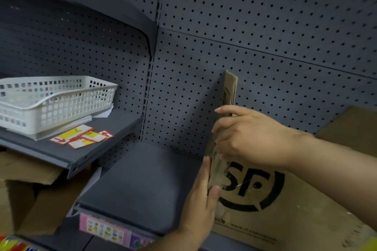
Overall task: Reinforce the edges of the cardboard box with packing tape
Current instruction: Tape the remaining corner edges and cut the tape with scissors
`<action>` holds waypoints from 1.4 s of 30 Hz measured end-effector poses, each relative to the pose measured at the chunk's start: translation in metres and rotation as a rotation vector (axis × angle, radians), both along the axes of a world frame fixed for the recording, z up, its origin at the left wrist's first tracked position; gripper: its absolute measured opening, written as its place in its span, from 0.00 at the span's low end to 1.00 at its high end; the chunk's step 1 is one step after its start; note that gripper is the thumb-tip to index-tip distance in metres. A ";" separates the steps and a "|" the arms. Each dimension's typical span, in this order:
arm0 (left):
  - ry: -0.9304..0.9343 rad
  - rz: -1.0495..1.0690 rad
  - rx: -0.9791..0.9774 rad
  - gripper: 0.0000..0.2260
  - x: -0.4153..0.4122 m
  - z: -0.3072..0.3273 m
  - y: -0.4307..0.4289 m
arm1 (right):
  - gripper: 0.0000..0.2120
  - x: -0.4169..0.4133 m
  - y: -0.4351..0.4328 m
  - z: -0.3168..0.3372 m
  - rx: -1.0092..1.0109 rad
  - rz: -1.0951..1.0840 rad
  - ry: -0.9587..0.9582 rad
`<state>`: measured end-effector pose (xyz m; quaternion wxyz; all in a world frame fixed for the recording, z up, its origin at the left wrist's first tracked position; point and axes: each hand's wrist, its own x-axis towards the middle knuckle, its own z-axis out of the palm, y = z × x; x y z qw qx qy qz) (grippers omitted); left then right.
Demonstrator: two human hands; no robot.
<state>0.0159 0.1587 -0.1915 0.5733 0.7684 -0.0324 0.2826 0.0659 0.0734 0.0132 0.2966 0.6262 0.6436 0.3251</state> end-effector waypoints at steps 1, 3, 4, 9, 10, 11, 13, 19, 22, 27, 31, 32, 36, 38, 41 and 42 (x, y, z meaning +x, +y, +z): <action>0.001 0.001 0.001 0.24 0.000 0.001 0.000 | 0.09 0.000 0.000 0.001 0.005 0.008 0.009; 0.014 -0.008 -0.001 0.25 0.000 0.003 0.001 | 0.10 0.000 -0.001 0.001 0.008 -0.010 -0.006; 0.025 -0.014 -0.003 0.27 -0.001 0.004 0.001 | 0.11 0.000 -0.002 0.001 0.006 -0.018 -0.026; 0.102 -0.040 0.056 0.32 -0.009 0.008 0.008 | 0.18 -0.006 -0.006 0.006 -0.008 -0.006 -0.030; 0.117 -0.047 0.080 0.32 -0.012 0.010 0.009 | 0.20 -0.010 -0.009 0.008 0.018 0.006 0.000; 0.133 -0.054 0.100 0.32 -0.014 0.009 0.011 | 0.22 -0.015 -0.014 0.010 0.066 0.013 0.049; 0.172 -0.079 0.103 0.32 -0.022 0.011 0.014 | 0.24 -0.024 -0.027 0.017 0.201 0.027 0.160; 0.206 0.178 0.011 0.32 -0.057 0.016 -0.005 | 0.22 -0.033 -0.095 0.037 0.590 0.021 0.275; 0.012 0.292 0.020 0.35 -0.066 0.032 -0.021 | 0.22 -0.036 -0.139 0.039 0.734 0.010 0.293; -0.218 0.231 0.193 0.24 -0.062 0.071 -0.070 | 0.21 -0.038 -0.220 0.027 0.959 0.005 0.285; -0.242 0.172 0.242 0.16 -0.050 0.098 -0.119 | 0.20 -0.033 -0.288 0.002 1.041 -0.091 0.309; -0.240 0.161 0.236 0.16 -0.046 0.103 -0.131 | 0.21 -0.030 -0.304 -0.005 1.050 -0.135 0.320; -0.254 0.181 0.268 0.20 -0.030 0.114 -0.175 | 0.22 -0.013 -0.358 -0.040 1.068 -0.368 0.407; -0.236 0.202 0.371 0.23 -0.021 0.120 -0.189 | 0.18 -0.006 -0.371 -0.056 1.079 -0.524 0.517; -0.187 0.258 0.603 0.22 -0.004 0.128 -0.201 | 0.16 0.003 -0.362 -0.075 1.111 -0.632 0.710; -0.170 0.278 0.683 0.21 0.000 0.130 -0.203 | 0.16 0.005 -0.353 -0.077 1.137 -0.631 0.805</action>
